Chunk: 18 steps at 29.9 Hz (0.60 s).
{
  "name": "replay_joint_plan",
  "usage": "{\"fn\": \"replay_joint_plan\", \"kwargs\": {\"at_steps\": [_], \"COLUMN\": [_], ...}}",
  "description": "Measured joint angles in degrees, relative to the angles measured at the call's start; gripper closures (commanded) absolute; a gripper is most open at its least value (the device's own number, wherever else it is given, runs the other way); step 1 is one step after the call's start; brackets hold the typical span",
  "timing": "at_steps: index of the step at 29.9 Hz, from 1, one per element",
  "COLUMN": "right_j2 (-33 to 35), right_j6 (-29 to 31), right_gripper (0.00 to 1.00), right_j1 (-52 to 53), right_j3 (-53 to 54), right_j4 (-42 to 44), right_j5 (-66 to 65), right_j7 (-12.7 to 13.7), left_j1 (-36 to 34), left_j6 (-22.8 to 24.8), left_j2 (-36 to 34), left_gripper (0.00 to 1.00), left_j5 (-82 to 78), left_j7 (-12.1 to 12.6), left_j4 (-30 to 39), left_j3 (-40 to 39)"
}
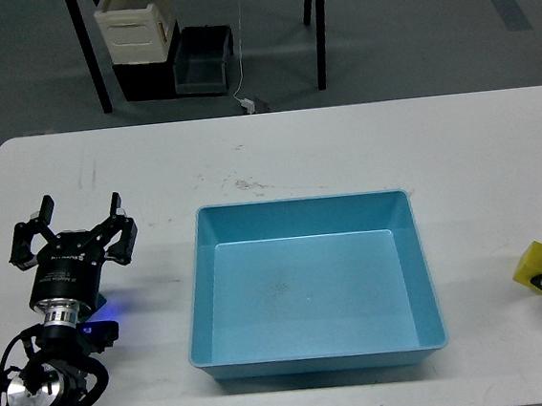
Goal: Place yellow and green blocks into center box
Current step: 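Close the right gripper on the yellow cube, then lift the yellow cube and carry it into the blue box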
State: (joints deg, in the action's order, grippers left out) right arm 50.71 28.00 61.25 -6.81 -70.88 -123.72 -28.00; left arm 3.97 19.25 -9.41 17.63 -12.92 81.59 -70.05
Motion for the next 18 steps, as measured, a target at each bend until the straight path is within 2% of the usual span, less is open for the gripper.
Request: {"fn": "replay_joint_plan", "kwargs": {"at_steps": [4, 7, 13, 18], "right_j2": [-1.12, -1.91, -2.14, -2.31], "right_j6": [-0.01, 0.00, -0.36, -0.25], "right_gripper": [0.85, 0.90, 0.91, 0.93], "right_j1": [0.00, 0.39, 5.05, 13.25], "right_j3": [0.19, 0.48, 5.12, 8.63], "right_j4": [2.07, 2.71, 2.37, -0.91], "right_j5": [-0.14, -0.14, 1.08, 4.42], "right_j7": [-0.01, 0.00, 0.00, 0.00], "left_j1": [-0.02, -0.08, -0.12, -0.17], "left_j6": [0.00, 0.00, 0.00, 0.00], "left_j2": [0.00, 0.00, 0.00, 0.00], "left_gripper": [0.00, 0.00, 0.00, 0.00], "left_j5": [0.00, 0.00, 0.00, 0.02], "left_j7": [0.00, 0.00, 0.00, 0.00], "left_j4": [-0.10, -0.36, -0.46, -0.47], "left_j3": [-0.06, -0.08, -0.10, -0.10]}}
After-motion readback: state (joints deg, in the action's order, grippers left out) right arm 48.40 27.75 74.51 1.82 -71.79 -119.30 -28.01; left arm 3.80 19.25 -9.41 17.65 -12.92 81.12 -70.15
